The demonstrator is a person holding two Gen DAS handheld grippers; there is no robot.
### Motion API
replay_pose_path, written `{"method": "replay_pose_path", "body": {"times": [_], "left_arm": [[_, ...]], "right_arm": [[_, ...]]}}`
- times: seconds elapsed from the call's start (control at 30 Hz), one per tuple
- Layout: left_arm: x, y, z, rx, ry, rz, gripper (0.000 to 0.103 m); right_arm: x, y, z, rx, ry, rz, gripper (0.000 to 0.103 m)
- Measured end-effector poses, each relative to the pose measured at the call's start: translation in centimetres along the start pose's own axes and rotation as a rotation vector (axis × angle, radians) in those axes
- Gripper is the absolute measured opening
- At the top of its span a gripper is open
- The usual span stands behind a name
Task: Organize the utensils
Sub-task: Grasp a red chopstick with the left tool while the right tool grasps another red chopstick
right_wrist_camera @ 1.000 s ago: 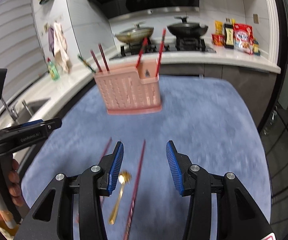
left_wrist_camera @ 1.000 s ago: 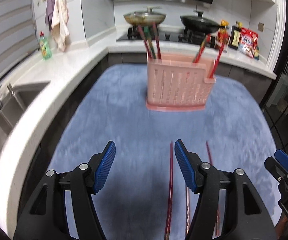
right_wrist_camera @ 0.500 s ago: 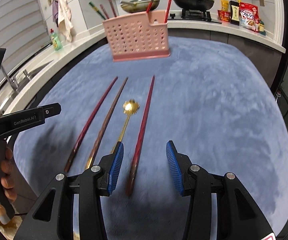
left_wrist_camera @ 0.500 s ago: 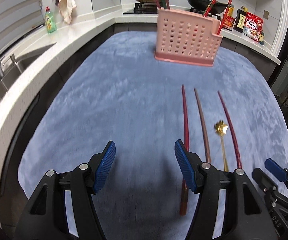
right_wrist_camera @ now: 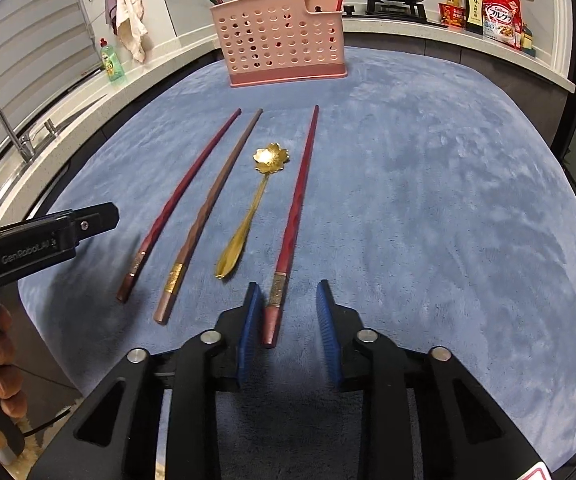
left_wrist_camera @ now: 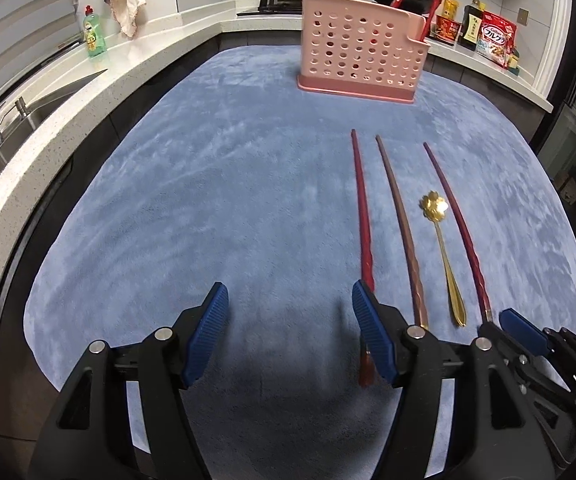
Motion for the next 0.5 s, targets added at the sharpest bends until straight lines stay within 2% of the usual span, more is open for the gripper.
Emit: {"method": "replay_pose_path", "body": {"times": [0.17, 0.5], "left_arm": [[0.6, -0.7, 0.0, 0.016, 0.001, 0.02, 0.068], [2.1, -1.8, 0.9, 0.034, 0.045, 0.051, 0.068]], "right_arm": [[-0.1, -0.6, 0.1, 0.015, -0.003, 0.012, 0.008], [0.0, -1.7, -0.1, 0.01, -0.008, 0.048, 0.007]]}}
Point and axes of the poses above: each gripper's, at about its wrist camera, not at the fingertips, and z roughly the way its jaws point, y to its left, x to its underside, the point moved 4 cm from there along z, roughly the way its jaws point, and after that the axes turned 5 degrees about y, right-handed, at the moved point
